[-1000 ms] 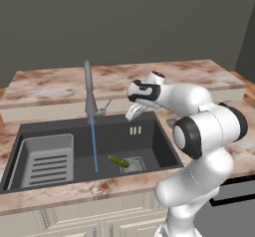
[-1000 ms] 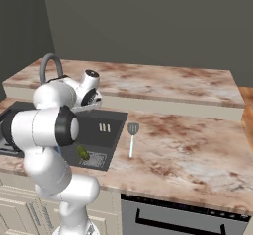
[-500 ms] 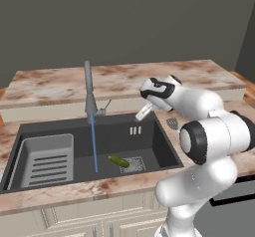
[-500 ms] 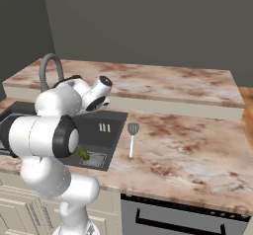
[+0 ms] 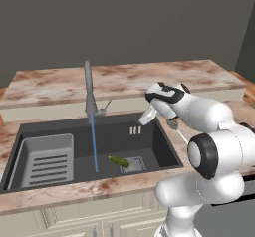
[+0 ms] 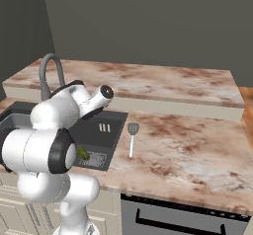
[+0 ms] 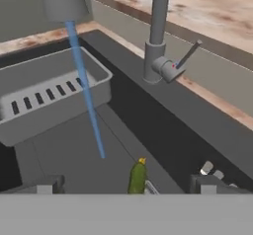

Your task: Turn on the sink faucet. Then move the cucumber from the counter to the sink. Turn off the sink. Move the vegetable from the sink to the pot next to the stove. Finally move the pot to the rear left burner.

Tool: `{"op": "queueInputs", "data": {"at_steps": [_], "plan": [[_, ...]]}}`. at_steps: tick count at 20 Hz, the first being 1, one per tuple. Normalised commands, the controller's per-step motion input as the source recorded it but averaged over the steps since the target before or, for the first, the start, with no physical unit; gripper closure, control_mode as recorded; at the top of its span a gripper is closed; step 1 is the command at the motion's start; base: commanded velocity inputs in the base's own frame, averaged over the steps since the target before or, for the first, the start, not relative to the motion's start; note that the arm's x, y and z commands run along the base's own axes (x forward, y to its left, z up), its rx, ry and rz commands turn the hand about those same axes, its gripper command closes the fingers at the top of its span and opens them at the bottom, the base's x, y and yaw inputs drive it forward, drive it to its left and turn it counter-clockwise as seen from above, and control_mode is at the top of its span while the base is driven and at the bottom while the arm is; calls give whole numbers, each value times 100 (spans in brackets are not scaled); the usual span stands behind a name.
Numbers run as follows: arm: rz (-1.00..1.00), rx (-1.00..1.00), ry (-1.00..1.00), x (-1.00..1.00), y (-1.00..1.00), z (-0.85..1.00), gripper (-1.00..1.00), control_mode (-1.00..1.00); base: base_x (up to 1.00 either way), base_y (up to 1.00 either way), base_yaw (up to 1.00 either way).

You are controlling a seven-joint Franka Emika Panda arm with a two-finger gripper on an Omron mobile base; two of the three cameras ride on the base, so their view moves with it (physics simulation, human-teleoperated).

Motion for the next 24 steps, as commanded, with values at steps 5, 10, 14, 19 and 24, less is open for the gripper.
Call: {"op": "queueInputs", "data": {"at_steps": [5, 10, 14, 19, 24], "plan": [[8, 1, -20, 12, 0, 0, -100, -100, 0, 0, 0], [13, 4, -19, 22, 0, 0, -100, -100, 0, 0, 0], [14, 1, -11, 1, 0, 0, -100, -100, 0, 0, 0], [13, 3, -12, 20, 2, 0, -100, -100, 0, 0, 0], [8, 7, -7, 33, 11, 0, -100, -100, 0, 0, 0]]}}
